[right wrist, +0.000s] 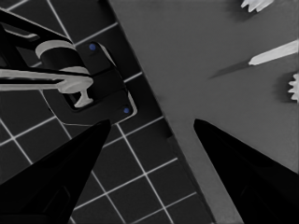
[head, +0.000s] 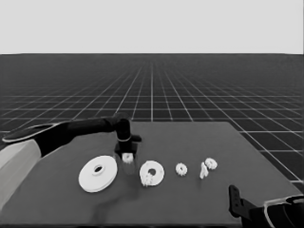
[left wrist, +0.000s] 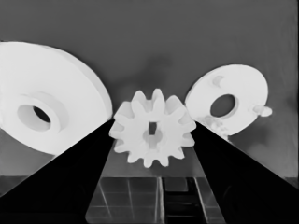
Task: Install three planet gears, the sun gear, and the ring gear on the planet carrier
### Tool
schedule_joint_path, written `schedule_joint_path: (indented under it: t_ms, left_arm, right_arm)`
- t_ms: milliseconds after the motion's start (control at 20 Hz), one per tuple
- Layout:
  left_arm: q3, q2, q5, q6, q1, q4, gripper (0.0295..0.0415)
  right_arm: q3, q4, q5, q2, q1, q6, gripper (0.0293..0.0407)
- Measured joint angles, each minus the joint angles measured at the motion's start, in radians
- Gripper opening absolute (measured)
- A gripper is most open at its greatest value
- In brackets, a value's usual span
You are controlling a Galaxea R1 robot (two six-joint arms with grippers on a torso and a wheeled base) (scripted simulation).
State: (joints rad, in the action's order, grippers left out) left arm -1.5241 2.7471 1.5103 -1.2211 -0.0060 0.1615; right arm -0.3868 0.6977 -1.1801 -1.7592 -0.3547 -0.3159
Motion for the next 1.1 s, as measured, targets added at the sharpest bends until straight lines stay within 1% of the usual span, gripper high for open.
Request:
schedule_joint_path:
  t_ms: [200,300,400,700,750,800,850,1100]
  left_arm:
    - [0.001,0.0,0.002,0.0,-0.007,-0.007,0.0312]
    - [-0.19,0.192,0.006,-0.006,-0.014,-0.014,0.0312]
    - [-0.286,0.273,0.003,0.015,-0.015,-0.017,0.0312]
    - [-0.345,0.313,0.001,0.032,-0.016,-0.019,0.0312]
    - [-0.381,0.325,-0.025,0.053,0.038,0.035,0.0312]
    - [-0.412,0.335,-0.043,0.069,0.079,0.066,0.0312]
    - [-0.434,0.342,-0.055,0.081,0.1,0.082,0.0312]
    - [-0.467,0.354,-0.072,0.099,0.125,0.103,0.0312]
  right_arm:
    - [0.0,0.0,0.0,0.0,0.0,0.0,0.0385]
    - [0.0,0.0,0.0,0.0,0.0,0.0,0.0385]
    - [0.0,0.0,0.0,0.0,0.0,0.0,0.0385]
    - [0.0,0.0,0.0,0.0,0.0,0.0,0.0385]
    - [0.0,0.0,0.0,0.0,0.0,0.0,0.0385]
    - [0.0,0.0,0.0,0.0,0.0,0.0,0.0385]
    - [0.0,0.0,0.0,0.0,0.0,0.0,0.0385]
    - [0.0,0.0,0.0,0.0,0.0,0.0,0.0385]
